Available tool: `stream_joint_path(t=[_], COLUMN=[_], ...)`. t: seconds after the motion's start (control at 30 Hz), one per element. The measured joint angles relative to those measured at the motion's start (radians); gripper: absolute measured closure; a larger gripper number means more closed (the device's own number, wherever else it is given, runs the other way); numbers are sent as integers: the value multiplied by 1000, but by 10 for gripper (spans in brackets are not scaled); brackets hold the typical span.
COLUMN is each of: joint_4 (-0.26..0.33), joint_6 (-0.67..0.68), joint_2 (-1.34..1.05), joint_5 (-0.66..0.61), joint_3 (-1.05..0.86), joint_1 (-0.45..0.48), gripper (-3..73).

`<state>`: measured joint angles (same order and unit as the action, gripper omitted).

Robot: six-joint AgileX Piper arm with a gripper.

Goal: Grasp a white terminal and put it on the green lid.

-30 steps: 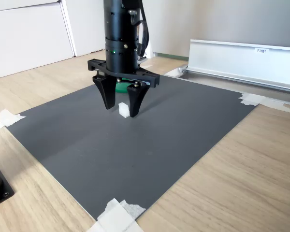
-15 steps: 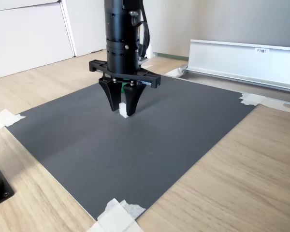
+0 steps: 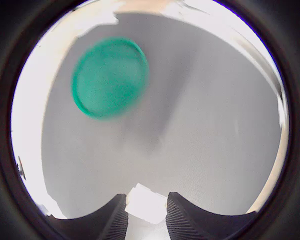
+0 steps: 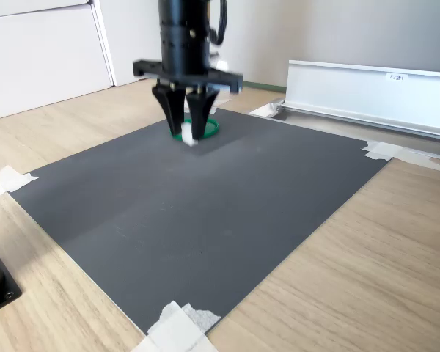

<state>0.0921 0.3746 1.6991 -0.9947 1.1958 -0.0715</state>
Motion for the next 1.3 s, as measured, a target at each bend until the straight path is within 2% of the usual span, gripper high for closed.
stream_joint_path(t=[0.27, 0.5, 0.73, 0.83, 1.1, 1.2, 1.3], joint_4=[5, 7, 43, 51, 52, 49, 48], joint_6=[0, 0, 11, 28, 29, 28, 28], joint_2=[145, 240, 250, 250, 250, 239, 182], joint_5=[-15, 14, 66, 66, 64, 61, 71], joint_3=[180, 242, 244, 245, 246, 246, 246], joint_1=[-112, -121, -121, -121, -121, -121, -116], gripper=[397, 398, 393, 351, 68, 46, 104])
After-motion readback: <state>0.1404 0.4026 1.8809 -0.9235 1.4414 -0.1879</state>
